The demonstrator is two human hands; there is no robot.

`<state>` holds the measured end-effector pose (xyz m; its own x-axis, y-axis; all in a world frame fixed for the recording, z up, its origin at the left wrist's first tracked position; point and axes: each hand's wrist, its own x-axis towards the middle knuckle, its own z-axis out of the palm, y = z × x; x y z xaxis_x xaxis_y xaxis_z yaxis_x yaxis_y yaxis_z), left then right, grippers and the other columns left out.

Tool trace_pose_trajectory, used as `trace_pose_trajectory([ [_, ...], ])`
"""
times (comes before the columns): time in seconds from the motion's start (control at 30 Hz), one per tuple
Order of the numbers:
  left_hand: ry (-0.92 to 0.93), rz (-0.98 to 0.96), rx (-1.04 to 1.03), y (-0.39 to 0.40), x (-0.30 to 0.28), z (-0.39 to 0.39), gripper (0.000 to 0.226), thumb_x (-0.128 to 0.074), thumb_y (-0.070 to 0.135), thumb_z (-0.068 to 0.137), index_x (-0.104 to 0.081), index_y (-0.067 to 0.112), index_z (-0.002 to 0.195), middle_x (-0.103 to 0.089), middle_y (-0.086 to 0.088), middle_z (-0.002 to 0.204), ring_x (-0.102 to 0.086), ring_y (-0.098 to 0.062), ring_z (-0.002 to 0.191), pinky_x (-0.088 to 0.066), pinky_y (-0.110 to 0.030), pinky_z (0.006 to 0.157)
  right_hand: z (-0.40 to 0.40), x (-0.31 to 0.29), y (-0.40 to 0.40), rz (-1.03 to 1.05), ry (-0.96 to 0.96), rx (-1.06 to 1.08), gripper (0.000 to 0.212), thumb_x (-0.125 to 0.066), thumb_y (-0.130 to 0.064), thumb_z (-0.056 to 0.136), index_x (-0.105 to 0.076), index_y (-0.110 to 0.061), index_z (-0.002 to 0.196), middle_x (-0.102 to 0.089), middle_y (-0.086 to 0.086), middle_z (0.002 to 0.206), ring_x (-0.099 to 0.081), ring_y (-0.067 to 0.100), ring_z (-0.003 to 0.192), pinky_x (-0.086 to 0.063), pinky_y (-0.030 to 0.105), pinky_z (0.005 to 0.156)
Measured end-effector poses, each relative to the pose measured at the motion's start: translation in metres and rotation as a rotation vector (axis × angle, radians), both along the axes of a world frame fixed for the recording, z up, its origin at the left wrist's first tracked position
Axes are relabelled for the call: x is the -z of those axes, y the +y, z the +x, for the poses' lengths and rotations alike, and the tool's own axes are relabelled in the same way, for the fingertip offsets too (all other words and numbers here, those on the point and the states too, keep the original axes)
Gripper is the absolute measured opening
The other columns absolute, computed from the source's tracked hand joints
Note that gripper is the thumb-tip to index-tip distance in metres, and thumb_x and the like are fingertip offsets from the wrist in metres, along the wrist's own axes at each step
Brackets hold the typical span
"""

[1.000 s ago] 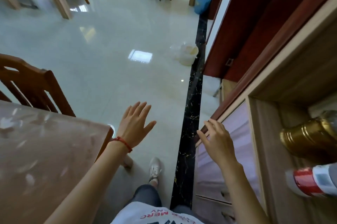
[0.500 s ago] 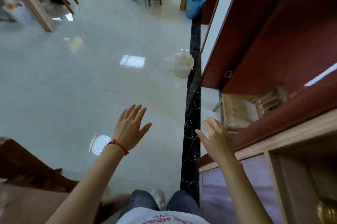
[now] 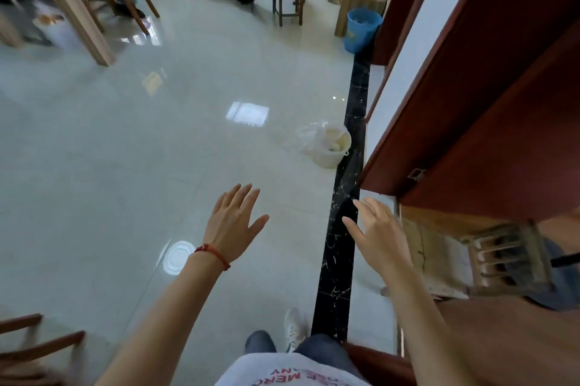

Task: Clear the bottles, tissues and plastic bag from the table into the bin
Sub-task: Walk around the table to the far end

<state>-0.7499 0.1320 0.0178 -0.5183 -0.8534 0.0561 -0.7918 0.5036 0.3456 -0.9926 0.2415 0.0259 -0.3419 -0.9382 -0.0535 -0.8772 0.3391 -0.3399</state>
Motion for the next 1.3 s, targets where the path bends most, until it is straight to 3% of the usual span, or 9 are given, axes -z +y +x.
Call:
trace_pose_trajectory([
  [0.07,-0.004,0.012,-0.01,-0.02,-0.003,-0.015,0.053,-0.055,0.035,0.088,-0.047,0.002,0.129,-0.048,-0.019,0.136,-0.037,-0.036,0.131,-0.029,-0.048,0.108,-0.021,-0.005,-0.025,-0.004,0.008,-0.003,0.049,-0.046,-0.039,0.093,-0.043,-0.012,0.134,-0.041,0.007,0.143,-0.033,0.021,0.134,-0.03,0.037,0.108],
  [0.2,-0.02,0.046,-0.014,-0.058,-0.008,-0.037,0.081,-0.016,0.063,0.086,-0.05,0.001,0.126,-0.051,-0.021,0.132,-0.043,-0.038,0.126,-0.034,-0.05,0.104,-0.05,-0.007,-0.066,-0.01,0.017,-0.002,0.048,-0.048,-0.038,0.093,-0.045,-0.011,0.132,-0.044,0.007,0.141,-0.035,0.021,0.133,-0.031,0.037,0.107],
  [0.33,-0.023,0.074,-0.017,-0.103,-0.006,-0.055,0.093,-0.001,0.067,0.083,-0.052,0.0,0.124,-0.053,-0.021,0.13,-0.044,-0.039,0.125,-0.035,-0.05,0.103,-0.07,-0.001,-0.109,0.015,0.022,-0.009,0.049,-0.047,-0.04,0.093,-0.044,-0.013,0.133,-0.043,0.006,0.142,-0.034,0.019,0.134,-0.031,0.035,0.107],
  [0.6,-0.031,0.074,-0.099,-0.216,0.001,-0.071,0.099,0.003,0.072,0.078,-0.047,0.004,0.129,-0.048,-0.017,0.137,-0.038,-0.035,0.131,-0.03,-0.047,0.108,-0.088,0.004,-0.238,-0.004,0.045,-0.113,0.048,-0.048,-0.039,0.093,-0.046,-0.011,0.131,-0.046,0.007,0.138,-0.036,0.021,0.131,-0.032,0.034,0.106],
  [0.73,-0.038,0.075,-0.172,-0.27,0.003,-0.066,0.084,-0.015,0.065,0.081,-0.047,0.005,0.13,-0.048,-0.017,0.137,-0.037,-0.034,0.131,-0.029,-0.046,0.107,-0.085,0.001,-0.307,0.007,0.056,-0.183,0.049,-0.046,-0.04,0.093,-0.044,-0.011,0.132,-0.045,0.007,0.139,-0.036,0.022,0.131,-0.031,0.035,0.107],
  [0.9,-0.032,0.092,-0.268,-0.311,0.004,-0.051,0.079,-0.021,0.061,0.083,-0.051,0.001,0.125,-0.052,-0.02,0.131,-0.043,-0.038,0.126,-0.034,-0.048,0.104,-0.069,-0.001,-0.379,-0.009,0.048,-0.298,0.049,-0.048,-0.039,0.092,-0.046,-0.008,0.131,-0.045,0.012,0.14,-0.039,0.025,0.131,-0.034,0.039,0.109],
  [1.07,-0.025,0.119,-0.467,-0.33,0.001,-0.023,0.062,-0.034,0.044,0.081,-0.059,-0.003,0.114,-0.062,-0.023,0.117,-0.055,-0.042,0.111,-0.044,-0.053,0.092,-0.04,0.003,-0.442,-0.009,0.032,-0.472,0.047,-0.05,-0.036,0.092,-0.048,-0.008,0.13,-0.046,0.012,0.139,-0.038,0.025,0.132,-0.033,0.037,0.108],
  [1.17,-0.016,0.136,-0.599,-0.335,0.002,0.0,0.065,-0.032,0.047,0.084,-0.059,-0.004,0.113,-0.063,-0.024,0.115,-0.056,-0.043,0.11,-0.045,-0.054,0.091,-0.014,0.006,-0.481,-0.023,0.016,-0.599,0.045,-0.055,-0.033,0.09,-0.052,-0.005,0.125,-0.052,0.016,0.133,-0.046,0.029,0.125,-0.039,0.041,0.103],
  [1.3,-0.029,0.156,-0.772,-0.335,-0.001,0.031,0.082,-0.008,0.056,0.091,-0.06,-0.004,0.111,-0.064,-0.024,0.112,-0.059,-0.041,0.106,-0.047,-0.054,0.089,0.029,0.006,-0.531,-0.039,0.001,-0.781,0.043,-0.058,-0.031,0.088,-0.056,-0.003,0.121,-0.056,0.018,0.129,-0.05,0.032,0.121,-0.043,0.044,0.097],
])
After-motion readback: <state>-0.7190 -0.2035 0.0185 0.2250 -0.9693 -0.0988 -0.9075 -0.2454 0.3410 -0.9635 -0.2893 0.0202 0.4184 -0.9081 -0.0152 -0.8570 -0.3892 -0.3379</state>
